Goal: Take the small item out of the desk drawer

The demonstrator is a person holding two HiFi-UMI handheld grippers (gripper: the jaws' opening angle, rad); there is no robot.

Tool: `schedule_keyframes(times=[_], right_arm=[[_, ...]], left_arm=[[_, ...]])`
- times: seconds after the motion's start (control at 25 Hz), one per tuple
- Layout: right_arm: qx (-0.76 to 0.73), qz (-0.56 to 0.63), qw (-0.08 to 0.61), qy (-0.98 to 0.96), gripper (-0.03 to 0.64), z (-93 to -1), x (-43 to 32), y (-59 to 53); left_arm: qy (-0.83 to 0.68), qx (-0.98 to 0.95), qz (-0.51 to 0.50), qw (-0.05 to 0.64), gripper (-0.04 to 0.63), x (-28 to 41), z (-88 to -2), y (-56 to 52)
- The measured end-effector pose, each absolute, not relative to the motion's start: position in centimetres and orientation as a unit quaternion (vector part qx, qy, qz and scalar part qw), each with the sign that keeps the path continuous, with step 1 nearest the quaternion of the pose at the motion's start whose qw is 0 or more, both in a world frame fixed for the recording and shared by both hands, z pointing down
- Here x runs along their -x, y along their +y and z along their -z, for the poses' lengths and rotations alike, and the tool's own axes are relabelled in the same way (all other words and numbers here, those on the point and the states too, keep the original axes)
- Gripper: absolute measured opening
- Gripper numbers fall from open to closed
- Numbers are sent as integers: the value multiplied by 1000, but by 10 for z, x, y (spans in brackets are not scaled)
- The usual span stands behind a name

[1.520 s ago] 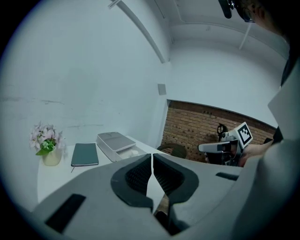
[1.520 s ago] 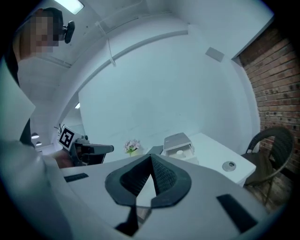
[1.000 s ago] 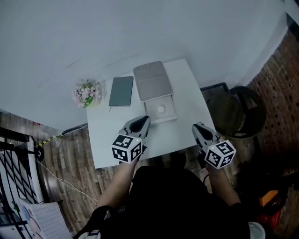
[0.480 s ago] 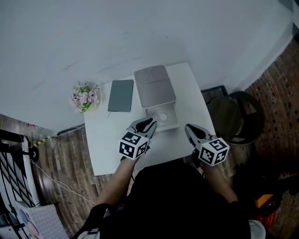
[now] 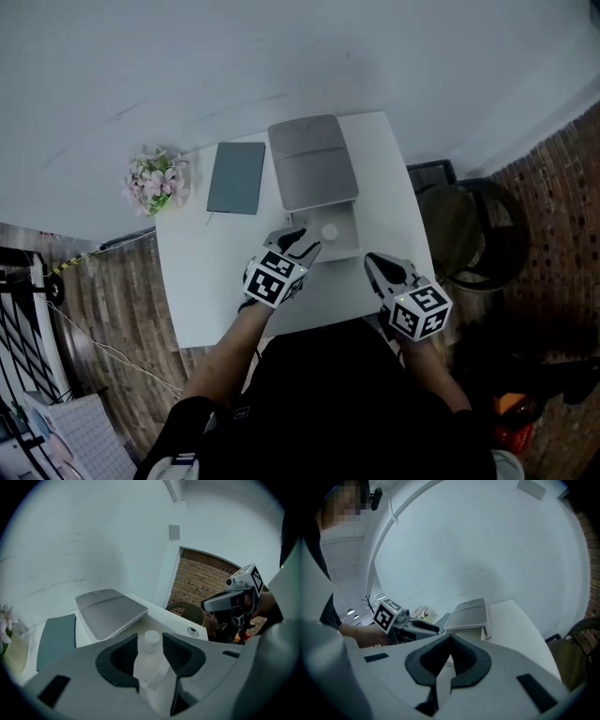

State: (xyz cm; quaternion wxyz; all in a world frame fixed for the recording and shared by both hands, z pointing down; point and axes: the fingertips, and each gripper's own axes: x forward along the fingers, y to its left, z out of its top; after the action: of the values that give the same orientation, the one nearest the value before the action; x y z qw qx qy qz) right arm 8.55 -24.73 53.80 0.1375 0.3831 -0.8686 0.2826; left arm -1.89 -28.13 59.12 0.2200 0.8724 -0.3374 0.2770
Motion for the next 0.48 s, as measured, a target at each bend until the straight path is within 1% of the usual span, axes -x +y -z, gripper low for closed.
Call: schedule_keyframes(times=[0.2,0.48], right_arm=[[-360,-304,142,-870,3,-559,-84,-262],[-366,-355,136,-850,3,-597,-104,-272]], left_arm=[[-321,-863,-325,214,179,10,-618,-297],[-286,-861,-364,211,193,-11,-641,-312]])
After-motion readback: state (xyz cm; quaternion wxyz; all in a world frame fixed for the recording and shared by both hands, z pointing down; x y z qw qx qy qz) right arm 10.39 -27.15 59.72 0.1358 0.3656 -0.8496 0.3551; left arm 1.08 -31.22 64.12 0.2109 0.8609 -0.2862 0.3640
